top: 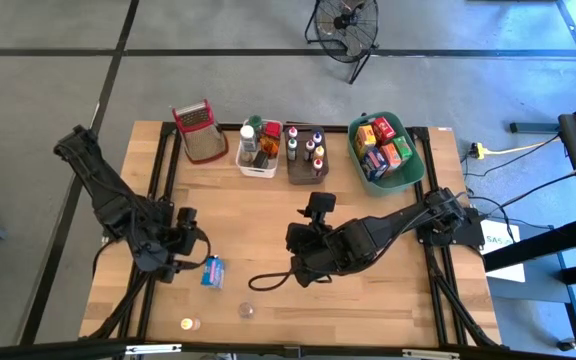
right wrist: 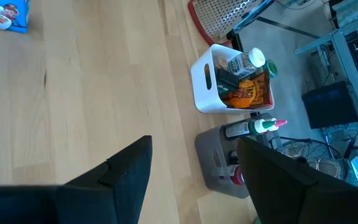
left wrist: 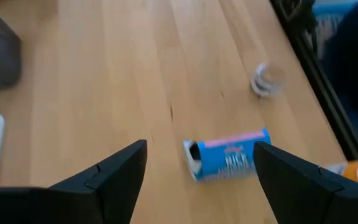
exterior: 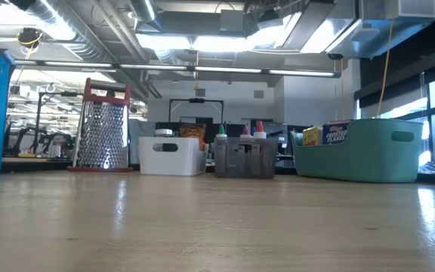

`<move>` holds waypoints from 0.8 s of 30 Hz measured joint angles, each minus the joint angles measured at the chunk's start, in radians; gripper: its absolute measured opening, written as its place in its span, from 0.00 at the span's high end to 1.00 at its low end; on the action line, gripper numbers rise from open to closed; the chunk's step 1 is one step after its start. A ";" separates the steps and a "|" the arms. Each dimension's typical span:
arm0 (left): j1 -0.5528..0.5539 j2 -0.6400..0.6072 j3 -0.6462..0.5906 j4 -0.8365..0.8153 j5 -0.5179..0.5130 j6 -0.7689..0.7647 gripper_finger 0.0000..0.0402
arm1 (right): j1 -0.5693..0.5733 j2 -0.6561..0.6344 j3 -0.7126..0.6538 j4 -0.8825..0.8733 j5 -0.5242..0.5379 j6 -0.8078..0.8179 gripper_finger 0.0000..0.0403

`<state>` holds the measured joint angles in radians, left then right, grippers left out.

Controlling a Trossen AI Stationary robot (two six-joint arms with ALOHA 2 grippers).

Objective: Pick & Place Kitchen Items
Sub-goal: Put the light blue cereal box into the green bin

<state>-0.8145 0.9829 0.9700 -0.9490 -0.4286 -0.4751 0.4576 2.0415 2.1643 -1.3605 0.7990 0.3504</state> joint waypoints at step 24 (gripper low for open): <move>-0.013 0.000 -0.076 -0.057 0.279 0.535 0.28 | -0.009 0.000 0.000 0.019 -0.001 -0.041 0.41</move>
<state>-0.8277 0.9829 0.8940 -1.0060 -0.1492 0.0600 0.4484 2.0418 2.1639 -1.3415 0.7982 0.3097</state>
